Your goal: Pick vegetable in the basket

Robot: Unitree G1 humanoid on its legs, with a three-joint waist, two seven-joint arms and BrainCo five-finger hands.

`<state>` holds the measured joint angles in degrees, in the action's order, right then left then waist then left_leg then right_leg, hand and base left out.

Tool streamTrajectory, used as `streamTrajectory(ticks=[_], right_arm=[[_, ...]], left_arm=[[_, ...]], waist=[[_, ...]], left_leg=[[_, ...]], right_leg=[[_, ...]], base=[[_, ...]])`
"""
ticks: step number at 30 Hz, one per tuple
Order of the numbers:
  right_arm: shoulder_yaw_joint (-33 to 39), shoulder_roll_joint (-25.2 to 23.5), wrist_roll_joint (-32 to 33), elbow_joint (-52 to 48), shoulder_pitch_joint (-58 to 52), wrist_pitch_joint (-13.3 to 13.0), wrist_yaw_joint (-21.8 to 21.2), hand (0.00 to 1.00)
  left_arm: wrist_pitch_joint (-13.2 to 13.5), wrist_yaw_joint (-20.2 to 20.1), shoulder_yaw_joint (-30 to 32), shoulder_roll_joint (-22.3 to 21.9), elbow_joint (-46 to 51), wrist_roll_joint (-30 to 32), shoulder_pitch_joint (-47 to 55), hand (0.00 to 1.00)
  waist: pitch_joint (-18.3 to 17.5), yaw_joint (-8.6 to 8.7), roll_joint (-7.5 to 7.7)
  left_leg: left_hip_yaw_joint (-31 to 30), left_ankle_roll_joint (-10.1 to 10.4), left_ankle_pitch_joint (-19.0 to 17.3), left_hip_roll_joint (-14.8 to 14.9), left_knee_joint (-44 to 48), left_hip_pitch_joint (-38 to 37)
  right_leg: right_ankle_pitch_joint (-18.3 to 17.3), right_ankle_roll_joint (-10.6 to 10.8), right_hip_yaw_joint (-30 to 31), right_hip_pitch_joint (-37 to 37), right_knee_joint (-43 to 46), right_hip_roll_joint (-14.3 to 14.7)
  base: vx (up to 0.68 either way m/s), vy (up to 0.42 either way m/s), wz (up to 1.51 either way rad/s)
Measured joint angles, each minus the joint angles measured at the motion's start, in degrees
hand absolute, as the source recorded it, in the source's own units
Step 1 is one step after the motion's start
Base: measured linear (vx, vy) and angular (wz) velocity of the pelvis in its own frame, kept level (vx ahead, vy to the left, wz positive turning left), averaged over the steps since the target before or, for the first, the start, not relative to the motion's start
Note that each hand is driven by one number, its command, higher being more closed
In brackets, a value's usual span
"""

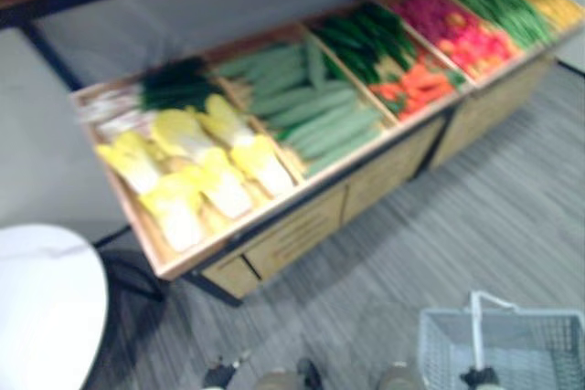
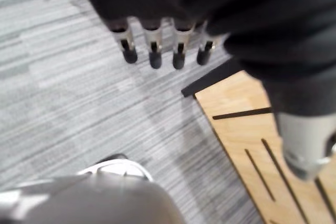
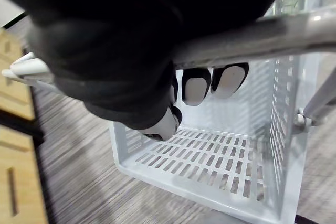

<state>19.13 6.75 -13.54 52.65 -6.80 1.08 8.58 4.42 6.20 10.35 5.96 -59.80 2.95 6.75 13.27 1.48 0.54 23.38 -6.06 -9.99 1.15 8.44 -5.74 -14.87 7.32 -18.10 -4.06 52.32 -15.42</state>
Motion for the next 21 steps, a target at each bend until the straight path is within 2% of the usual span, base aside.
streamTrajectory(ticks=[1, 2, 3, 4, 5, 6, 7, 8, 9, 10, 11, 12, 15, 17, 19, 21], right_arm=[[-0.4, 0.0, 0.0, 0.0, 0.0, -0.4, -0.2, 1.00], [-1.3, 0.0, 0.0, 0.0, -0.1, -0.8, -0.4, 1.00], [-1.6, -0.2, 0.0, 0.1, -0.2, -1.3, -0.5, 1.00], [-1.6, -0.3, 0.1, 0.1, -0.3, -1.5, -0.5, 1.00], [-1.4, -0.5, 0.1, 0.5, -0.5, -1.8, -0.6, 1.00], [-1.5, -1.5, 0.1, 2.4, -0.5, -2.1, -0.9, 1.00], [-1.7, -2.0, 0.1, 3.1, -0.2, -2.2, -1.3, 1.00], [-1.7, -1.1, 0.1, 4.0, -0.2, -2.1, -1.5, 1.00], [-1.7, -0.7, 0.1, 4.0, 0.4, -2.1, -1.6, 1.00], [-1.7, -0.7, 0.1, 4.0, 0.7, -2.1, -1.6, 1.00], [-1.5, -0.7, 0.8, 4.0, 1.1, -2.1, -1.6, 1.00], [-1.4, -1.0, 1.6, 4.3, 0.6, -2.1, -1.6, 1.00], [-0.6, -0.9, 3.0, 4.5, -0.4, -1.8, -1.5, 1.00], [0.7, -0.7, 3.0, 4.6, -0.3, -1.8, -1.5, 1.00], [1.2, -0.4, 3.6, 5.7, -0.5, -1.3, -1.5, 1.00], [1.6, -0.3, 3.6, 6.4, -0.9, -1.3, -1.4, 1.00]], left_arm=[[0.0, 0.0, -0.3, 0.0, 0.3, 0.0, 0.0, 0.00], [0.1, 0.0, -1.1, 0.2, 0.8, 0.0, -0.1, 0.00], [0.2, -0.1, -1.5, 0.4, 0.8, 0.1, -0.7, 0.00], [0.4, -0.2, -1.6, 0.4, 0.9, 0.2, -0.9, 0.00], [0.5, -0.3, -1.6, 1.0, 1.0, 0.5, -1.3, 0.00], [0.4, -0.2, -1.5, 2.5, 1.0, 0.5, -1.3, 0.00], [0.3, -0.1, -1.1, 3.1, 0.5, 0.6, -1.3, 0.00], [0.1, -0.4, -0.1, 1.4, 0.0, 0.6, -0.1, 0.00], [0.1, -0.3, 1.4, -0.3, 0.0, 0.6, 1.0, 0.00], [0.0, -0.3, 1.4, -0.9, 0.0, 0.6, 1.3, 0.00], [0.0, -0.4, 1.9, -1.4, 0.0, 0.5, 1.3, 0.00], [0.0, -0.3, 3.3, -1.8, 0.0, 0.4, 1.2, 0.00], [0.0, 0.1, 4.2, -2.1, 0.7, -0.1, 0.8, 0.00], [0.0, 0.5, 5.7, -2.6, 1.0, -0.6, -0.4, 0.00], [0.1, 1.4, 7.5, -2.6, 3.4, -0.8, -2.1, 0.00], [0.1, 2.4, 8.4, -2.4, 5.6, -2.5, -3.1, 0.00]], waist=[[0.0, 0.02, -0.05], [0.0, 0.00, -0.12], [-0.2, 0.18, -0.08], [-0.4, 0.23, 0.01], [-0.9, 0.26, 1.11], [-1.2, -0.17, 4.36], [-1.1, -0.10, 4.94], [-2.2, -0.25, 2.22], [-2.1, -0.79, 0.46], [-2.1, -0.80, -0.27], [-1.9, -0.66, -1.11], [-1.9, -0.11, -1.19], [-1.9, -0.33, -0.99], [-2.0, -0.15, -1.20], [-2.4, 0.02, -1.80], [-2.3, 0.04, -1.77]], left_leg=[[-1.6, 0.3, 0.2, 0.3, -0.2, -0.7], [-5.9, 1.1, 0.7, 0.9, -0.3, -1.5], [-10.0, 2.4, 0.8, 1.3, -0.6, -1.4], [-11.4, 3.6, 0.7, 1.4, -1.1, -1.3], [-13.7, 5.8, 0.1, 1.0, -2.4, -1.3], [-16.8, 7.5, -0.3, -0.5, -2.1, -1.5], [-18.7, 8.6, -0.9, -0.4, -1.4, -1.9], [-19.2, 10.2, -1.4, 2.5, 0.0, -1.8], [-19.2, 11.2, -1.5, 5.0, 0.4, -2.0], [-18.9, 11.6, -1.2, 5.9, 1.0, -1.8], [-18.2, 13.0, 0.0, 7.3, 2.4, -0.7], [-16.6, 14.4, 1.6, 8.5, 3.9, 0.2], [-10.6, 14.1, 6.1, 8.8, 2.1, -0.4], [-10.0, 14.0, 8.1, 8.6, -1.5, -1.3], [-9.8, 14.0, 9.1, 8.7, -3.9, -1.6], [-9.4, 14.0, 9.3, 8.8, -4.8, -1.9]], right_leg=[[-0.4, -0.7, 1.4, -0.9, -2.8, 0.8], [-0.6, -1.1, 5.9, -2.5, -11.1, 2.9], [-0.3, -0.6, 13.1, -3.5, -20.3, 5.1], [0.3, 0.4, 17.4, -3.7, -25.3, 6.4], [2.5, 2.3, 23.9, -3.7, -33.6, 6.2], [7.8, 2.2, 25.0, -3.8, -35.7, 4.3], [8.1, 3.2, 24.3, -3.4, -33.6, 4.2], [6.8, 1.2, 21.4, -2.5, -32.7, 6.0], [5.9, -0.1, 19.7, -1.5, -32.8, 7.9], [5.5, -0.7, 19.0, -1.3, -32.8, 8.6], [5.1, -1.6, 17.5, -0.6, -32.9, 9.3], [4.6, -2.4, 15.5, 0.9, -33.5, 9.3], [4.3, -3.3, 13.9, 3.0, -35.5, 9.4], [4.6, -3.4, 13.9, 2.6, -36.5, 9.8], [5.7, -3.8, 14.0, 2.3, -38.1, 10.4], [6.2, -3.8, 14.0, 2.3, -38.7, 10.6]], base=[[0.46, -0.293, 1.80], [0.35, -0.279, 1.84], [0.37, -0.379, 1.90], [0.24, -0.363, 1.97], [0.29, -0.500, 1.83], [0.25, -0.476, 1.75], [0.25, -0.490, 1.32], [0.22, -0.412, 0.83], [0.20, -0.350, 0.57], [0.17, -0.322, 0.44], [0.12, -0.321, 0.63], [0.11, -0.318, 0.68], [0.05, -0.231, 0.33], [0.04, -0.096, 0.00], [0.02, -0.034, -0.04], [0.00, 0.008, -0.05]])
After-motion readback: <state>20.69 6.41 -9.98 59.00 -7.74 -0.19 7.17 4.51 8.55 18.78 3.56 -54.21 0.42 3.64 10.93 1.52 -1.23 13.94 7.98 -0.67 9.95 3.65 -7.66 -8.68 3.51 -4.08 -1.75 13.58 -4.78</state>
